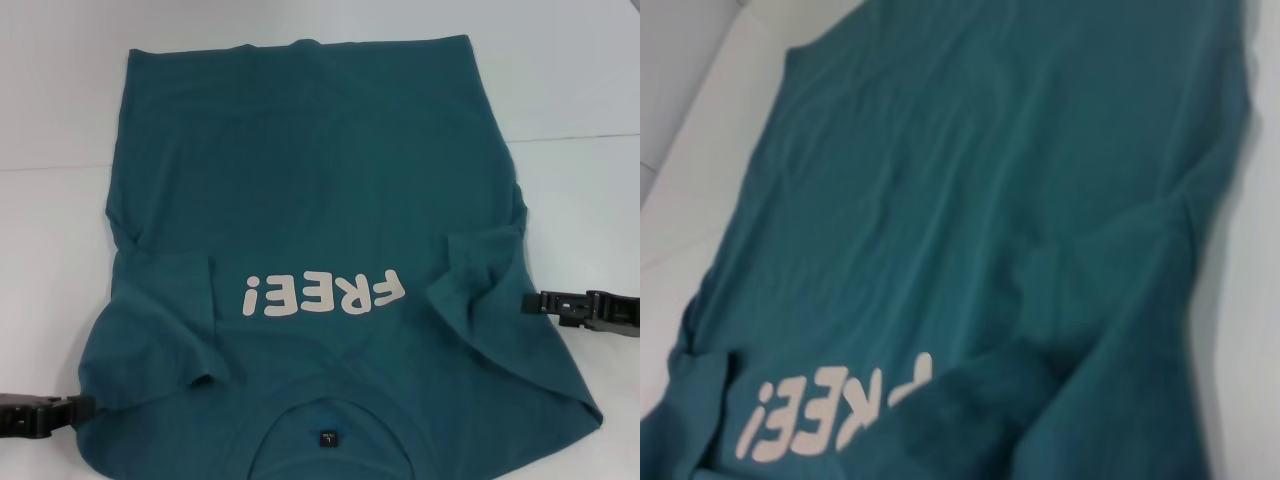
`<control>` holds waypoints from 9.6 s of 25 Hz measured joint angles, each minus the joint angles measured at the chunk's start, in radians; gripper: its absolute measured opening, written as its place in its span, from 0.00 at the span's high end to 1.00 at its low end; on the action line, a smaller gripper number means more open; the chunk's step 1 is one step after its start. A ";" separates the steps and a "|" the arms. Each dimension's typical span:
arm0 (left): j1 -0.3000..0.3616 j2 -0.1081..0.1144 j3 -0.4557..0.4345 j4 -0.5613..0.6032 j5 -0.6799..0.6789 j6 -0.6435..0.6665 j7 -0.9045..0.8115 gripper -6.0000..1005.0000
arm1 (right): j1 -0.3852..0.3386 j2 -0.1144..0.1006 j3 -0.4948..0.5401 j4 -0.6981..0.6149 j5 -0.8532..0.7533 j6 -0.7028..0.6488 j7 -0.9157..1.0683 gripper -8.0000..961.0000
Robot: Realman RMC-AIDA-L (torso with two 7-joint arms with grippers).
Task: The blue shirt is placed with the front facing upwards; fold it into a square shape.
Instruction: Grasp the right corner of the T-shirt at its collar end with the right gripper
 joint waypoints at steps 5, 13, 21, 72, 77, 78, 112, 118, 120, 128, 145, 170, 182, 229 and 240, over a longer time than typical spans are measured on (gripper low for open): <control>0.000 -0.002 -0.001 -0.001 0.000 0.000 0.000 0.99 | -0.013 0.001 -0.003 -0.035 -0.033 -0.007 0.031 0.02; -0.001 -0.002 -0.002 -0.002 0.000 0.000 0.000 0.99 | -0.014 0.011 -0.003 -0.054 -0.054 -0.011 0.039 0.02; -0.001 -0.002 -0.002 -0.002 0.000 -0.002 0.001 0.99 | -0.010 0.022 -0.004 -0.055 -0.058 -0.013 0.038 0.02; -0.011 -0.010 -0.002 -0.025 -0.003 -0.026 0.001 0.99 | -0.102 0.031 -0.007 -0.135 -0.050 -0.275 0.030 0.02; -0.017 -0.010 -0.002 -0.026 -0.003 -0.026 0.000 0.99 | -0.088 0.030 -0.003 -0.135 -0.049 -0.325 0.021 0.02; -0.018 -0.010 -0.002 -0.026 -0.003 -0.026 0.000 0.99 | -0.085 0.030 -0.002 -0.135 -0.049 -0.333 0.020 0.02; -0.030 -0.011 0.000 -0.050 -0.012 -0.039 0.009 0.99 | -0.161 -0.016 0.046 -0.148 -0.086 -0.312 0.034 0.02; -0.033 -0.011 0.002 -0.051 -0.012 -0.041 0.009 0.99 | -0.156 -0.008 0.040 -0.148 -0.087 -0.316 0.034 0.02; -0.033 -0.011 0.001 -0.051 -0.012 -0.041 0.009 0.99 | -0.152 -0.006 0.039 -0.148 -0.093 -0.316 0.035 0.02; -0.032 -0.011 -0.002 -0.051 -0.012 -0.043 0.009 0.99 | -0.139 -0.002 0.038 -0.148 -0.099 -0.314 0.038 0.02; -0.032 -0.009 -0.002 -0.052 -0.012 -0.054 0.009 0.99 | -0.088 0.022 0.029 -0.147 -0.111 -0.354 0.039 0.02; -0.032 -0.012 -0.001 -0.055 -0.019 -0.057 0.019 0.99 | -0.136 0.001 0.036 -0.148 -0.113 -0.306 0.042 0.02; -0.032 -0.013 -0.002 -0.055 -0.026 -0.057 0.021 0.99 | -0.103 0.017 0.028 -0.140 -0.145 -0.303 0.043 0.03; -0.046 -0.011 -0.002 -0.078 -0.026 -0.081 0.025 0.99 | -0.081 0.021 0.042 -0.134 -0.145 -0.317 0.040 0.03; -0.048 -0.010 -0.002 -0.078 -0.026 -0.082 0.026 0.99 | -0.083 0.022 0.044 -0.133 -0.160 -0.328 0.043 0.03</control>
